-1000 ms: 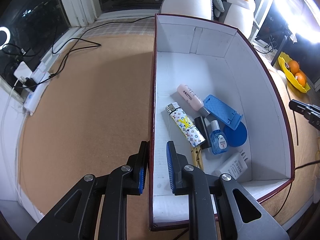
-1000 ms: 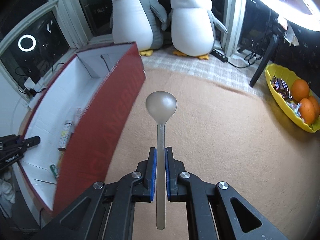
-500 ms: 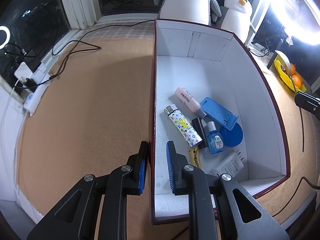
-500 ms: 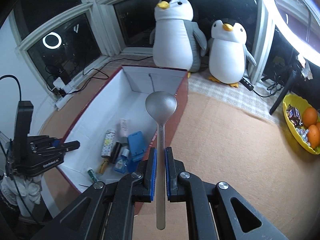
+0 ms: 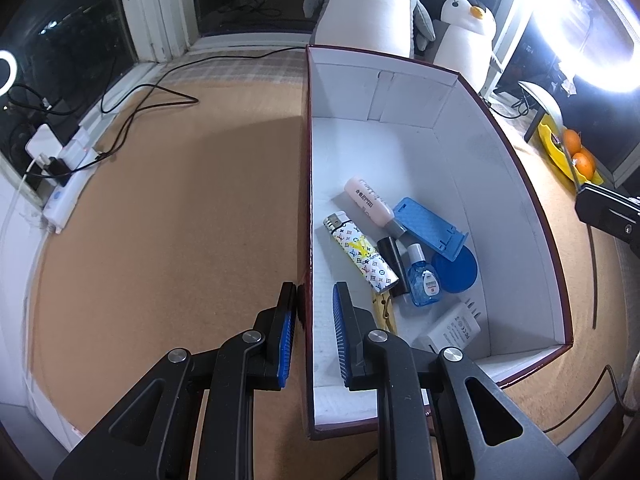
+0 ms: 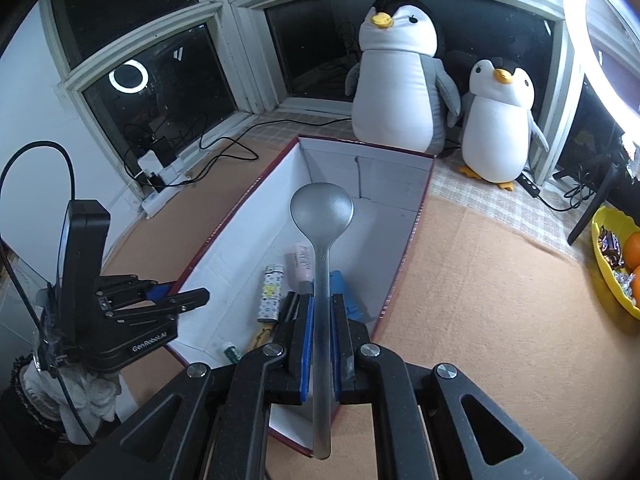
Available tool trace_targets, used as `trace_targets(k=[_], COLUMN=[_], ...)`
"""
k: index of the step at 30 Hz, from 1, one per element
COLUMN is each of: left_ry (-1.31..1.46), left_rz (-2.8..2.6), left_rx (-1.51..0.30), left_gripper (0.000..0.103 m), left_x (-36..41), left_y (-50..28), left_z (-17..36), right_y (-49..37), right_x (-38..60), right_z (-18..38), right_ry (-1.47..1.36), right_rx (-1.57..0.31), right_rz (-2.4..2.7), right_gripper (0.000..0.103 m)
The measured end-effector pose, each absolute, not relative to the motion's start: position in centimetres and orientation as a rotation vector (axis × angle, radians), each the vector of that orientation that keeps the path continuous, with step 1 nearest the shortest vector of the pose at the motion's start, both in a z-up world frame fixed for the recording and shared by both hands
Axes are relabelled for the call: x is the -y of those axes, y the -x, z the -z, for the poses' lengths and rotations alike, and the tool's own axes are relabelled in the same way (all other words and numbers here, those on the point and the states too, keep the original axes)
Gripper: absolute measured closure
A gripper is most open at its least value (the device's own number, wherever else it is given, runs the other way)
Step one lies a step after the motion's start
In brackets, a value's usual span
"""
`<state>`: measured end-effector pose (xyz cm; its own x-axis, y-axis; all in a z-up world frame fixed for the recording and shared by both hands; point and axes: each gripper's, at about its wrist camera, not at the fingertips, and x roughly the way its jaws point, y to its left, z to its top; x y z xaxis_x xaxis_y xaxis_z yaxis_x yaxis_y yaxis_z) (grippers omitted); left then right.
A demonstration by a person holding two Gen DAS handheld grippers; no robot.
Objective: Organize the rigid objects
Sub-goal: 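Carry the spoon into the box and release it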
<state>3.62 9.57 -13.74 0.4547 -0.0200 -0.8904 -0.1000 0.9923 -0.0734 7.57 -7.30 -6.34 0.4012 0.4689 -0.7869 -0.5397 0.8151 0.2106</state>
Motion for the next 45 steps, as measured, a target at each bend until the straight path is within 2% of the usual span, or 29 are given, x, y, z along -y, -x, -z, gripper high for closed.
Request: trace_targets(k=[33,34,36,37,43,45], left_ry=[0.119,0.119,0.118,0.118,0.115,0.115], left_rz=[-0.016,-0.017,-0.017,-0.018,-0.022,-0.022], left_rx=[-1.084,-1.084,-1.085,-1.086,-1.087,-1.087], left_gripper=[0.087,0.087,0.087,0.087,0.087,0.087], left_x=[-9.7,-9.7,-9.6,-9.7,-9.6,-9.6], left_y=[-3.4,-3.4,-3.4,-3.4,-3.5,-3.5], left_z=[13.6,13.6,13.6,13.6,13.5,13.4], right_y=[-8.7,-8.7,-8.7,-8.7,-8.6,-8.5], right_x=[3.4,3.3,3.2,3.2,3.4,3.6], right_z=[9.2,9.3,9.4,9.4,9.3,9.2], right_ry=[0.109,0.11,0.109,0.108,0.104,0.099], right_rx=[-1.023,-1.024,-1.027,-1.024,-1.017,-1.016], right_rz=[-0.602,-0.607,-0.61,-0.611,-0.617,-0.618], right_gripper=[0.095,0.093,0.071,0.067,0.064,0.058])
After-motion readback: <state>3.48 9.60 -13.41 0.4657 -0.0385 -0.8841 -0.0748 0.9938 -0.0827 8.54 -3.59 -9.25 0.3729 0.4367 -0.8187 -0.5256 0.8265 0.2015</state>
